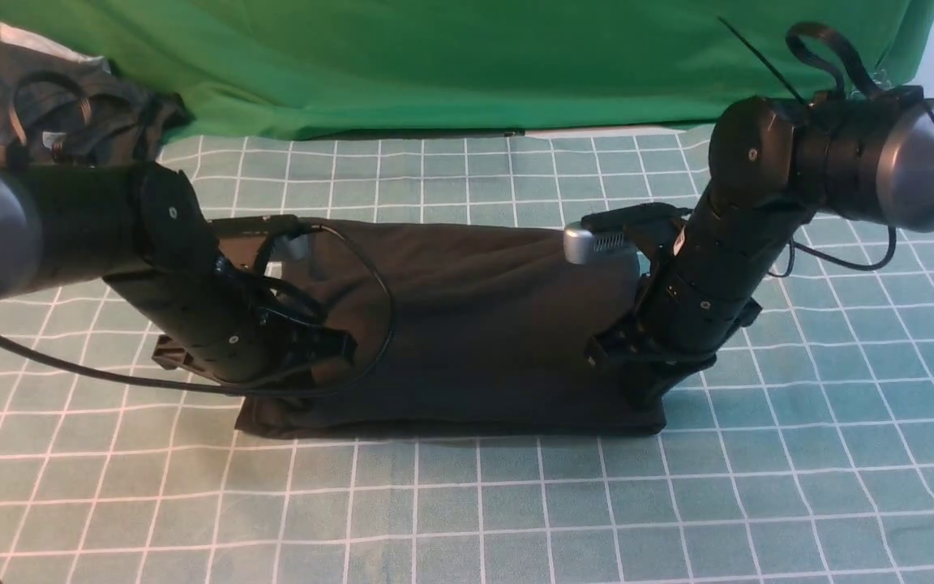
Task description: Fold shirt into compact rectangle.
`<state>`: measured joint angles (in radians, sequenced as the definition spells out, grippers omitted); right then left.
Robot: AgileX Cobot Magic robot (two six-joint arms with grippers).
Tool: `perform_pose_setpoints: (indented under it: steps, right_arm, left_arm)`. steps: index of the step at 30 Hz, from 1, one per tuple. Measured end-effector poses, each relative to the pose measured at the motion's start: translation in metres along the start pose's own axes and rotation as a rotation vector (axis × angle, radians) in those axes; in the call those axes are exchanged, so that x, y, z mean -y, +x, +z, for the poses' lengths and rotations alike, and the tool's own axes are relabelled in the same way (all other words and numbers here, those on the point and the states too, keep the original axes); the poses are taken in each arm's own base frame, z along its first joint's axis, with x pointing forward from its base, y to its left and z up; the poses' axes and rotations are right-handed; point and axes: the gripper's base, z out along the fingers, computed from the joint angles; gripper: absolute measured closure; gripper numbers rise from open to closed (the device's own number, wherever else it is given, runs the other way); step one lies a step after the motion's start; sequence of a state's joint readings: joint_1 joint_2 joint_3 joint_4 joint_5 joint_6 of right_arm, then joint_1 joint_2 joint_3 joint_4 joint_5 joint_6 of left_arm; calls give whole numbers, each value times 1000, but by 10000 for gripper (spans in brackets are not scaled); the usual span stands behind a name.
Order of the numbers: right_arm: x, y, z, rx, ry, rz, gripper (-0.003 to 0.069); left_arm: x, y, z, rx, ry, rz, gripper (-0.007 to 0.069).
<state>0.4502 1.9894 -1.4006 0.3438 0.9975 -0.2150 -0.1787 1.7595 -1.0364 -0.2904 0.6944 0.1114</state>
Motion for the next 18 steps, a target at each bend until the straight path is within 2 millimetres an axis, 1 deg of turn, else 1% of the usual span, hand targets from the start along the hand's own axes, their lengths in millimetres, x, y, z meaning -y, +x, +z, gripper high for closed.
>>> perform_pose_setpoints:
  steps: [1,2,3,4,5,7,8,9,11,12,13,14,15,16,17,18]
  right_arm:
    - [2,1,-1,-4,-1,0,638]
    - [5,3,-6,-7,0,3,638]
    - [9,5,-13,-5,5,6,638]
    - [14,6,-19,2,10,12,638]
    - [17,7,-28,17,14,16,638]
    - [26,14,-66,108,31,31,638]
    - [28,15,-71,120,35,37,638]
    - [29,22,-99,193,50,44,638]
    - [29,37,-143,313,79,50,638]
    - [27,45,-161,366,92,48,638]
    - [23,59,-188,456,115,44,638]
    - [16,71,-211,537,137,31,638]
    - [15,74,-215,554,143,29,638]
    - [1,96,-248,691,179,2,638]
    - [-9,113,-269,807,210,-22,638]
    - [-16,125,-281,880,231,-37,638]
  left_arm:
    - [1,0,-5,10,1,6,619]
    - [2,0,-13,28,-1,18,619]
    - [4,0,-25,61,-4,33,617]
    - [5,0,-32,78,-7,43,617]
    - [6,1,-45,114,-12,60,617]
    - [10,6,-74,183,-25,97,617]
    - [11,8,-83,204,-26,102,617]
    - [13,14,-103,247,-30,113,617]
    - [17,25,-133,317,-27,126,617]
    - [20,33,-149,359,-22,132,617]
    - [23,44,-171,425,-14,136,617]
    - [24,51,-183,462,-9,135,617]
    - [25,54,-189,483,-7,137,617]
    - [27,67,-209,551,5,139,617]
    - [29,78,-222,598,19,133,617]
    - [31,88,-235,648,32,133,617]
